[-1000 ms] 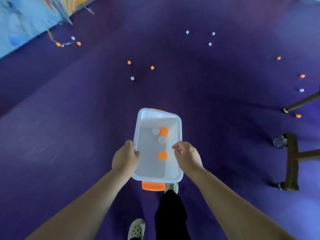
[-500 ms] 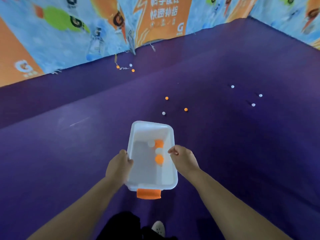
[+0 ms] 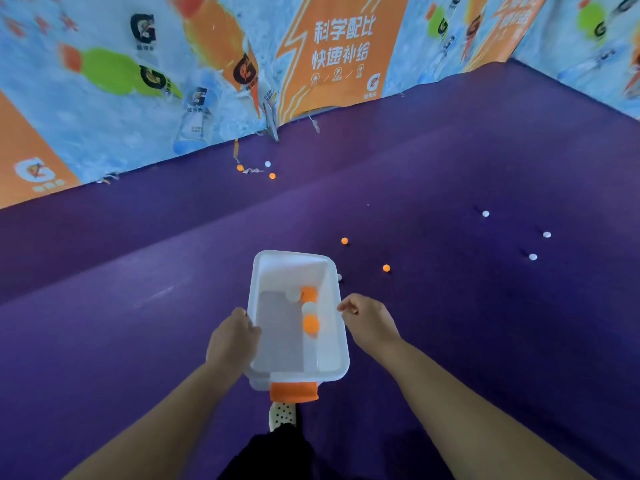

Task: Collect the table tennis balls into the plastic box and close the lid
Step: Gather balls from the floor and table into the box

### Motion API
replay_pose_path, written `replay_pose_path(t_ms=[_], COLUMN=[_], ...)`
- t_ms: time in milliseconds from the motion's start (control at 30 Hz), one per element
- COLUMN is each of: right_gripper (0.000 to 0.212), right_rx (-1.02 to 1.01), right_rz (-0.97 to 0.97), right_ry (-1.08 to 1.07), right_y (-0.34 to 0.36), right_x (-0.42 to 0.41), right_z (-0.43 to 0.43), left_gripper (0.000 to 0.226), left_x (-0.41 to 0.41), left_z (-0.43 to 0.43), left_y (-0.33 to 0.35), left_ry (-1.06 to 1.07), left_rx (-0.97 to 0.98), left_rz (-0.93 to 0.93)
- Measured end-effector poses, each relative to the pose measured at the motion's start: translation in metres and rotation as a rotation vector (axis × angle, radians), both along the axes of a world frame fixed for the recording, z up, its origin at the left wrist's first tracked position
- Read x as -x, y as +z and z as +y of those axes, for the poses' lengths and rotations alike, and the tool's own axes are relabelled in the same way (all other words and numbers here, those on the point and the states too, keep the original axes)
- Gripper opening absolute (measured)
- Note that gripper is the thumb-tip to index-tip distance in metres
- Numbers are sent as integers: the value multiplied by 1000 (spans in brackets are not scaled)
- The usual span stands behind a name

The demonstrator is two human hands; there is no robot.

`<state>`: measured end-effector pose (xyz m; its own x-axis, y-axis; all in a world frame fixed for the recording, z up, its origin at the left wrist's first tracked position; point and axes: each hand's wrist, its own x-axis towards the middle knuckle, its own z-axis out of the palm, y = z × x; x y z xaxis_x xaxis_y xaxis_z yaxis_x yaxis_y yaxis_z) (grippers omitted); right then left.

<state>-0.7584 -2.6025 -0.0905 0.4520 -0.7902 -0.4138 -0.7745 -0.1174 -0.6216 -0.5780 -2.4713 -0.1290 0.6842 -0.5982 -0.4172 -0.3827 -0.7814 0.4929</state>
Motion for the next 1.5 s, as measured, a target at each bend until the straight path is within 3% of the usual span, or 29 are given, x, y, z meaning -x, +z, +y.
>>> replay_pose_path(t_ms=[1033,1200,1500], right_gripper=[24,25,22], right_rx=[73,73,15], right_rz=[62,105,272], right_ry=[136,53,-262], right_y=[-1,-23,-72], right_x=[-391,-447,-557], right_z=[-510,-578,-688], left_gripper=[15,21,10], left_x=[-398,-462,-598], left_z=[-512,-596,-777], left_y=[16,-6,-57], left_ry=[17,-48,-303], left_rx=[59,50,-71], left_rz=[-62,-8,136])
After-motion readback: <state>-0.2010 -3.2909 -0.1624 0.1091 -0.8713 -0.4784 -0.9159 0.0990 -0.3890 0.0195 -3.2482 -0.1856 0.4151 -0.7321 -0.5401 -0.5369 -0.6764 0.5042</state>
